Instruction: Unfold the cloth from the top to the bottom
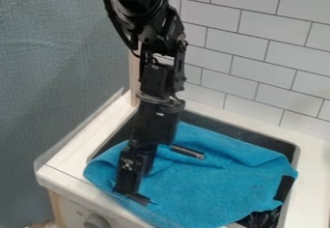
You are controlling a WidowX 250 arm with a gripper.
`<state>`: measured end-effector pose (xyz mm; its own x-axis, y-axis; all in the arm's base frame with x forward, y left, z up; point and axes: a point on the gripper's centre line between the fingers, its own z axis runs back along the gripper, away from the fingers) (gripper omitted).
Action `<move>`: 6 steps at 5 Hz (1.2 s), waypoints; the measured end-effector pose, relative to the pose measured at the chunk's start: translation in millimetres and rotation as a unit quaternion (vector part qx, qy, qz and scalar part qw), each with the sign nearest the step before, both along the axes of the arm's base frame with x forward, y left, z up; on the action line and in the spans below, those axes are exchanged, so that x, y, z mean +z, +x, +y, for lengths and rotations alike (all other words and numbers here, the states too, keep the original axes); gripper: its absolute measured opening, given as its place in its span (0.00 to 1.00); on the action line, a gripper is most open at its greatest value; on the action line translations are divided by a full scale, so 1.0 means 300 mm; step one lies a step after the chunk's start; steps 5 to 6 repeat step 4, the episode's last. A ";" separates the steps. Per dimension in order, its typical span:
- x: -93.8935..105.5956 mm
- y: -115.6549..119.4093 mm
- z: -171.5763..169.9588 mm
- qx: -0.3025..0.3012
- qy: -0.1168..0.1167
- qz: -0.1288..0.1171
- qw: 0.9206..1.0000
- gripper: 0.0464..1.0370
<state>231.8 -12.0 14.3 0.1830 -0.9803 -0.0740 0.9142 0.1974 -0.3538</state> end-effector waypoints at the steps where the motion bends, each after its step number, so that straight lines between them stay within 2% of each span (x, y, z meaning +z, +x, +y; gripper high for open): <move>1: 0.047 0.049 -0.019 0.008 -0.016 -0.033 0.999 0.96; 2: 0.077 0.093 -0.039 0.017 -0.033 -0.056 0.998 0.96; 3: 0.129 0.156 -0.052 0.031 -0.051 -0.102 0.993 0.96; 4: 0.135 0.184 -0.068 0.009 -0.074 -0.132 0.988 0.96; 6: 0.135 0.184 -0.068 0.009 -0.074 -0.132 0.988 0.96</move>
